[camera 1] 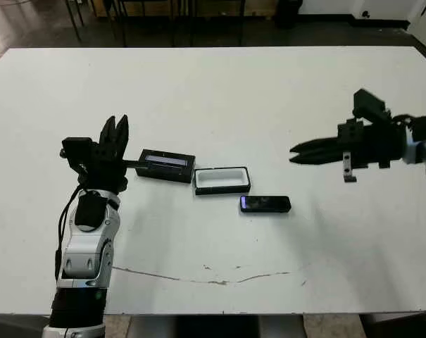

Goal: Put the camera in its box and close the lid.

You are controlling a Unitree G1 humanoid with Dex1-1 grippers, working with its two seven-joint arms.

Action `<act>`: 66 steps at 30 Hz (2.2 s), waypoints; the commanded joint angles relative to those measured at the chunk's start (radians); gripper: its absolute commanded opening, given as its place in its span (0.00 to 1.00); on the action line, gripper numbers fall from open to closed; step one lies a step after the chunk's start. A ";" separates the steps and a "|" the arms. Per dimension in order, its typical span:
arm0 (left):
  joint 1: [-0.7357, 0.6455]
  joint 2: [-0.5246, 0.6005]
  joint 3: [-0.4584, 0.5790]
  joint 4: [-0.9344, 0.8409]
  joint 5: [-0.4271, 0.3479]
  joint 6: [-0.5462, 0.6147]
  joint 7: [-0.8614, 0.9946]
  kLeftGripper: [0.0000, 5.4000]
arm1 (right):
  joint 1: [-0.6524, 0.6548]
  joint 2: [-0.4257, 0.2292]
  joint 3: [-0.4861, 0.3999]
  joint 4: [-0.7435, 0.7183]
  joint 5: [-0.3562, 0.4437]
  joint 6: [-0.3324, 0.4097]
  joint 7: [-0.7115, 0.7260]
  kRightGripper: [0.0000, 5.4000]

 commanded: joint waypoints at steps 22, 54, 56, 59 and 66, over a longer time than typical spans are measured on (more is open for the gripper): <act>-0.004 0.015 0.007 0.012 -0.003 0.033 -0.001 0.00 | -0.007 0.033 0.140 0.161 -0.084 -0.227 0.082 0.74; -0.011 0.023 0.005 0.015 0.002 0.031 -0.003 0.00 | 0.035 0.123 0.185 0.353 -0.109 -0.240 0.099 0.00; -0.012 0.023 0.005 0.015 0.003 0.030 -0.002 0.00 | 0.033 0.125 0.187 0.364 -0.110 -0.248 0.102 0.00; -0.012 0.022 0.006 0.013 0.001 0.037 -0.002 0.00 | 0.037 0.124 0.186 0.363 -0.115 -0.251 0.089 0.00; -0.011 0.024 0.003 0.012 0.006 0.035 -0.002 0.00 | 0.057 0.124 0.167 0.343 -0.108 -0.212 0.054 0.00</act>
